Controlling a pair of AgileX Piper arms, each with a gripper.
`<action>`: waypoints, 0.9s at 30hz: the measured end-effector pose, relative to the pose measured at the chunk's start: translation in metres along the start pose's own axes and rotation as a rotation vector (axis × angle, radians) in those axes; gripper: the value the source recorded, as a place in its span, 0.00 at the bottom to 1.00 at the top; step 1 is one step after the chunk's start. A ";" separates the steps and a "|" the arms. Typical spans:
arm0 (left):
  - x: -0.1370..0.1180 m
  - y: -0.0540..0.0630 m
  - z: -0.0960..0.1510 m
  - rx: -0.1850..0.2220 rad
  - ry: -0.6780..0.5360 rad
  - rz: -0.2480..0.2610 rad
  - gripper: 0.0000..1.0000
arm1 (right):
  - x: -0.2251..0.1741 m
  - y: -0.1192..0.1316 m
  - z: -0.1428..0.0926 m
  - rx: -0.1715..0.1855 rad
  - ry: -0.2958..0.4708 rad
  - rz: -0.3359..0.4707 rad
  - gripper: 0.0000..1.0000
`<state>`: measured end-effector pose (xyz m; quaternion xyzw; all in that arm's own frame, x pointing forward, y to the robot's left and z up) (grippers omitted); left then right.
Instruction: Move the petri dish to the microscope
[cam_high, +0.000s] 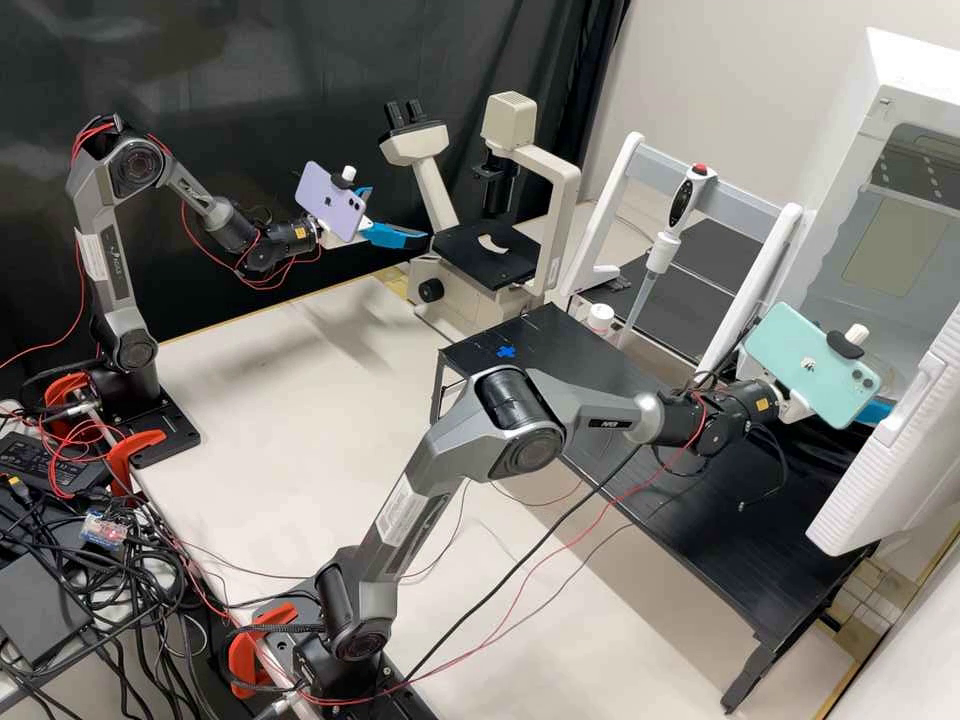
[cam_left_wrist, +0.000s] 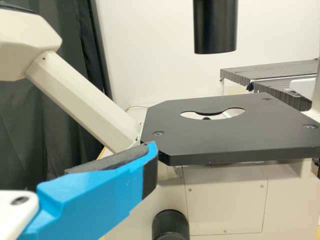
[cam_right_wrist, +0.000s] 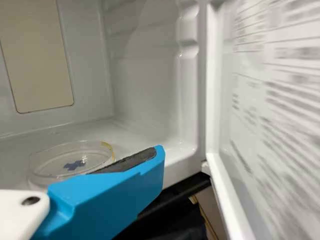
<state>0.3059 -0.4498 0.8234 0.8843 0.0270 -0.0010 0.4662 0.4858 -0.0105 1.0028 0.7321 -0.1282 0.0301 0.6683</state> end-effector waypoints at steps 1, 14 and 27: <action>0.000 0.000 0.000 0.000 0.000 0.000 1.00 | 0.007 -0.001 0.000 -0.003 -0.006 -0.002 1.00; 0.000 0.000 0.000 0.000 0.000 0.000 1.00 | 0.052 -0.025 0.007 -0.108 -0.025 -0.069 1.00; 0.000 0.000 0.000 0.000 0.000 0.000 1.00 | 0.058 -0.046 0.005 -0.131 -0.013 -0.115 0.00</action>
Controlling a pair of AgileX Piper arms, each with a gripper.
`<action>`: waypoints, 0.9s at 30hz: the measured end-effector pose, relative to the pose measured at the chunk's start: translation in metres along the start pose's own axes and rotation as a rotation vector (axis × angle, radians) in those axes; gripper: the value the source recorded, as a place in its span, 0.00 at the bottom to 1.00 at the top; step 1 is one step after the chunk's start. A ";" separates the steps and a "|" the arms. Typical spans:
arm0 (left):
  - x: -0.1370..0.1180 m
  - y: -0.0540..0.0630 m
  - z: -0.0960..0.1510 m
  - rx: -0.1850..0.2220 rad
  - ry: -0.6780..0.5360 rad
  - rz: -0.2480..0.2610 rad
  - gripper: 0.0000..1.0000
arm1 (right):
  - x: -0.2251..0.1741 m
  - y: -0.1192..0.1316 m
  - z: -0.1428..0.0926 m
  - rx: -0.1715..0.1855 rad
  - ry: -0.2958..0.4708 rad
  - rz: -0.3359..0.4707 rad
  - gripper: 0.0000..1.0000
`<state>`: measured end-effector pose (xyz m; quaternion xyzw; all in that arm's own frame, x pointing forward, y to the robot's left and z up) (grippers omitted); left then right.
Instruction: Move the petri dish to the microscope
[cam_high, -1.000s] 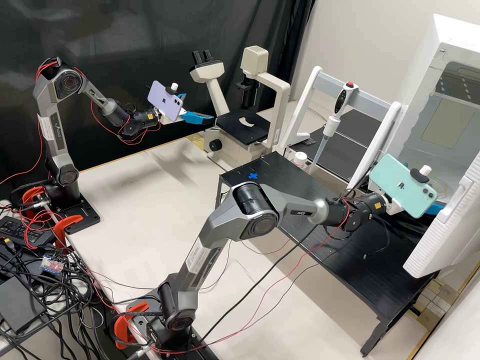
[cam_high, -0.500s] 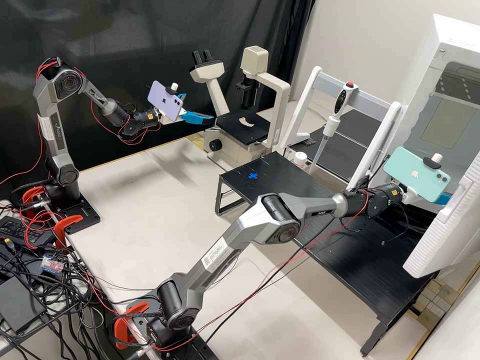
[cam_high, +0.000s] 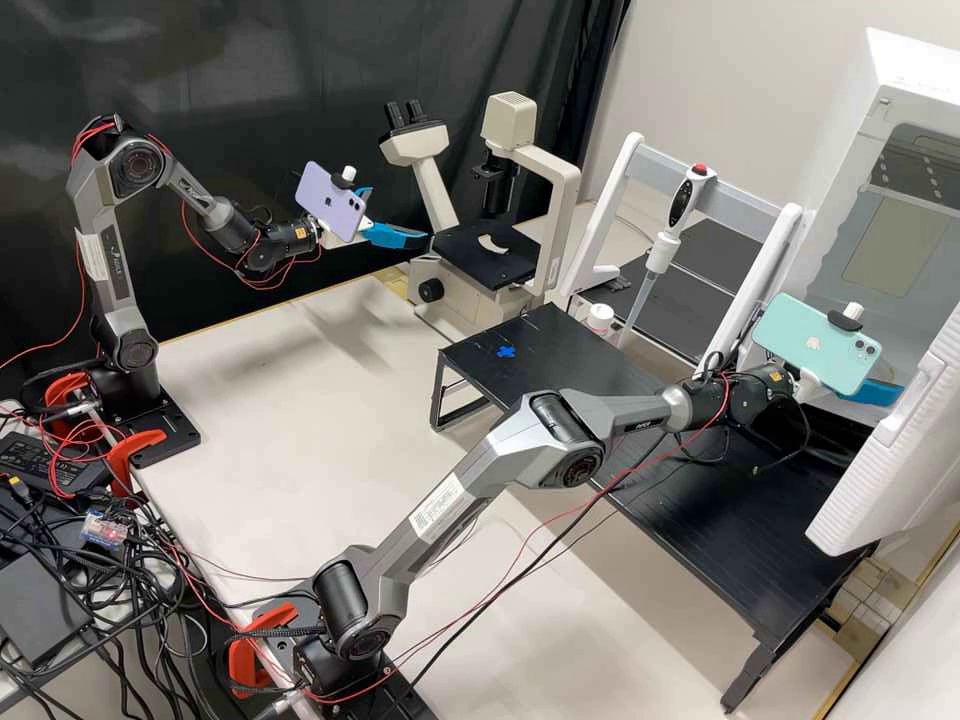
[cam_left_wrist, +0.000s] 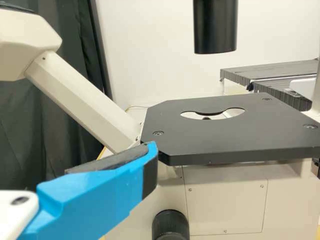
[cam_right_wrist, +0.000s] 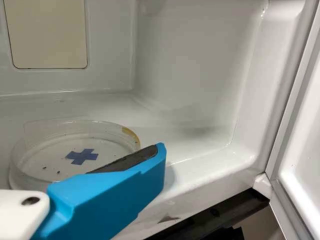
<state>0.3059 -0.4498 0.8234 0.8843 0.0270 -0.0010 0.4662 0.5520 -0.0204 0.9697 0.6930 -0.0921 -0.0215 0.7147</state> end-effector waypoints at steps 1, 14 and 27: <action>0.000 0.000 0.000 0.000 0.000 0.000 1.00 | 0.000 0.000 0.000 0.003 -0.001 -0.001 0.00; 0.000 0.000 0.000 0.000 0.000 0.000 1.00 | 0.005 -0.004 0.005 0.005 -0.006 0.000 0.00; 0.000 0.000 0.000 0.000 0.000 0.000 1.00 | 0.007 -0.001 0.013 0.012 -0.019 0.008 0.00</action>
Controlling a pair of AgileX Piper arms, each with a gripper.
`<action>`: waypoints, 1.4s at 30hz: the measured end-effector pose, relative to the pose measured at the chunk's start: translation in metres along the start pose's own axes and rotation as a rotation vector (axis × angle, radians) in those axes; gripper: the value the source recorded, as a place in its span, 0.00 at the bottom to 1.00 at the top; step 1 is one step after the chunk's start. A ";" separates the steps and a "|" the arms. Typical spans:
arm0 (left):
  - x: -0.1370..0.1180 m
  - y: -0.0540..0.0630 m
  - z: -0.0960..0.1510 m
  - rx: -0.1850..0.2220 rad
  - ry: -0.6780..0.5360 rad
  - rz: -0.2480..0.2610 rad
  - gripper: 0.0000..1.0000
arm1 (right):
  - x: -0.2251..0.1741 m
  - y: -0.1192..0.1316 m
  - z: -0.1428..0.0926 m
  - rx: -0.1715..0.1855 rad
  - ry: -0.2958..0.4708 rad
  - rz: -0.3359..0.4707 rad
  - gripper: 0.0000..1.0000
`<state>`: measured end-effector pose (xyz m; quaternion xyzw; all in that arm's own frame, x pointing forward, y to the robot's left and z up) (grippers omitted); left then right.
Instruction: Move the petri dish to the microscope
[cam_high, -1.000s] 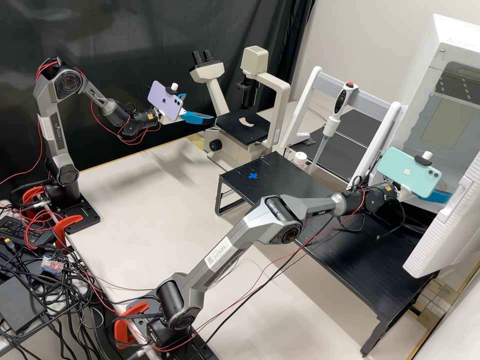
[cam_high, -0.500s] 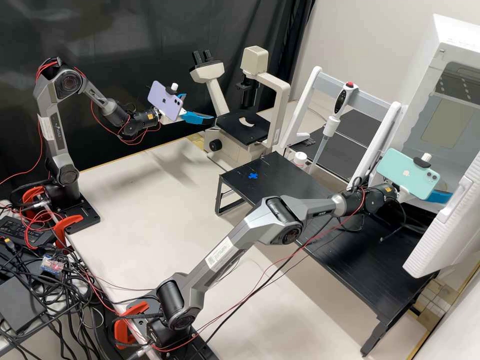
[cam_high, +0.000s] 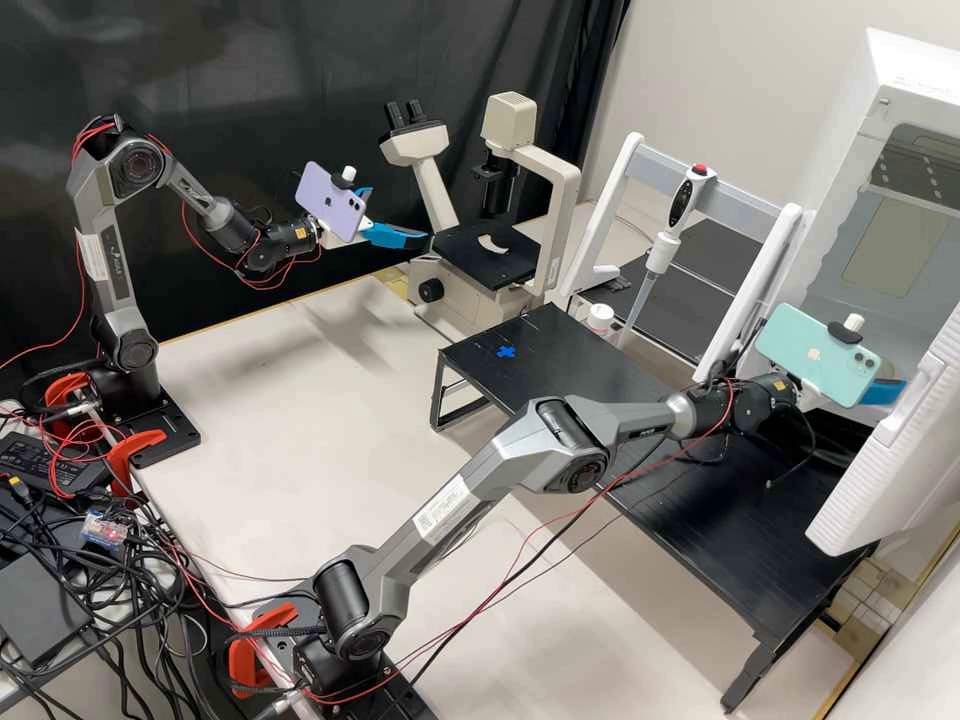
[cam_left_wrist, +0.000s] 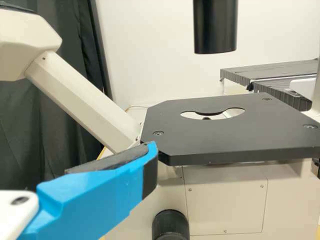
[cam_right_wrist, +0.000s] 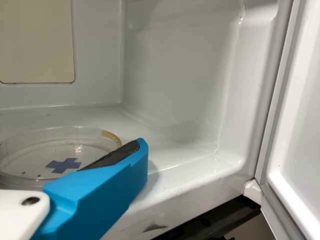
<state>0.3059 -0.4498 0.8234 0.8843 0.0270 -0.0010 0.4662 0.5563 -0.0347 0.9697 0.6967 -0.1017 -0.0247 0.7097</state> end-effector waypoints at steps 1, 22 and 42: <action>0.000 0.000 0.000 0.000 0.000 0.000 1.00 | 0.000 0.001 0.000 0.000 0.001 0.001 0.00; 0.000 0.000 0.000 0.000 0.000 0.000 1.00 | -0.008 0.007 0.023 0.049 0.017 0.008 0.00; 0.000 0.000 0.000 0.000 0.000 0.000 1.00 | -0.089 0.034 0.033 0.087 0.069 0.004 0.00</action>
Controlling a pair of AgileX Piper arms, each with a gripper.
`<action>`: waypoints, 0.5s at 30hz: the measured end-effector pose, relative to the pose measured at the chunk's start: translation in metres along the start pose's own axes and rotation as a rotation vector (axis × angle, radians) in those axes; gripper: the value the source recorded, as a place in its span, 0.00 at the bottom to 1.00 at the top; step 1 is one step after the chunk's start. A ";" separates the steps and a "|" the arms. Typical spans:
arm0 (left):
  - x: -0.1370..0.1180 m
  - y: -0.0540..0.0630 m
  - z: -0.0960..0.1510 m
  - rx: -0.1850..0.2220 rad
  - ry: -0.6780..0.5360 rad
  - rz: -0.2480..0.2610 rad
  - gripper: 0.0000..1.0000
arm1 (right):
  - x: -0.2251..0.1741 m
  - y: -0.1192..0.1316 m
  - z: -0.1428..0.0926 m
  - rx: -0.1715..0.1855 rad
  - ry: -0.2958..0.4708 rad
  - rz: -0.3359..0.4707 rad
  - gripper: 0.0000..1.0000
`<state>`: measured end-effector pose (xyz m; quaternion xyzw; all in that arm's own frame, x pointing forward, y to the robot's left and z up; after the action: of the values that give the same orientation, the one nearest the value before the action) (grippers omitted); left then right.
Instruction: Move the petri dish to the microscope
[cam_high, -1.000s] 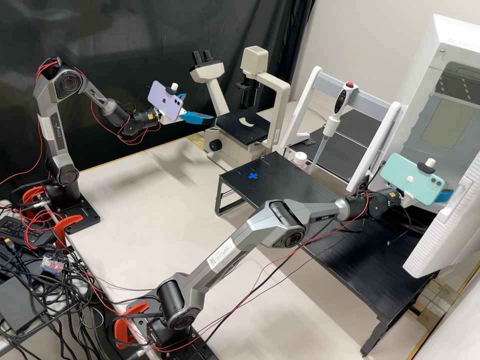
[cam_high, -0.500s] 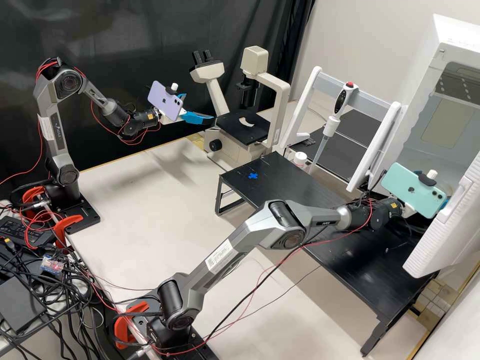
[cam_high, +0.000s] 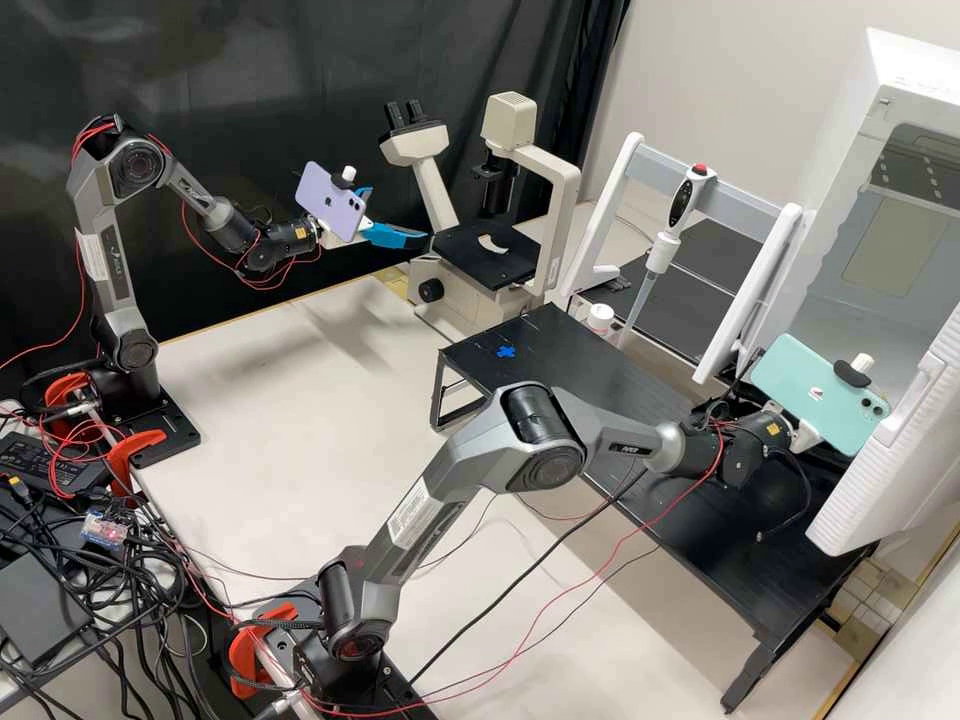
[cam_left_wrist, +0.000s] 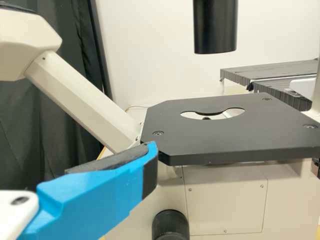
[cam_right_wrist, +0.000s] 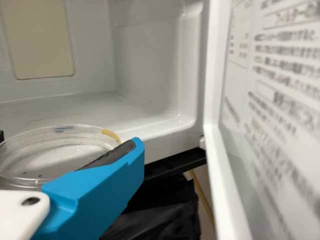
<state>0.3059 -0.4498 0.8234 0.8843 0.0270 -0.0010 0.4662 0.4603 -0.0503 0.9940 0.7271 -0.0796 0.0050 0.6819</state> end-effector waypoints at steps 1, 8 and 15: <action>0.000 0.000 0.000 0.000 0.000 0.000 1.00 | -0.003 -0.001 -0.001 0.002 0.005 -0.003 0.00; 0.000 0.000 0.000 0.000 0.000 0.000 1.00 | -0.051 -0.003 -0.006 0.029 0.035 -0.014 0.00; 0.000 0.000 0.000 0.000 0.000 0.000 1.00 | -0.114 -0.006 -0.020 0.096 0.108 0.026 0.00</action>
<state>0.3059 -0.4498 0.8234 0.8843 0.0270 -0.0010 0.4662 0.3509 -0.0179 0.9761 0.7566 -0.0518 0.0568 0.6493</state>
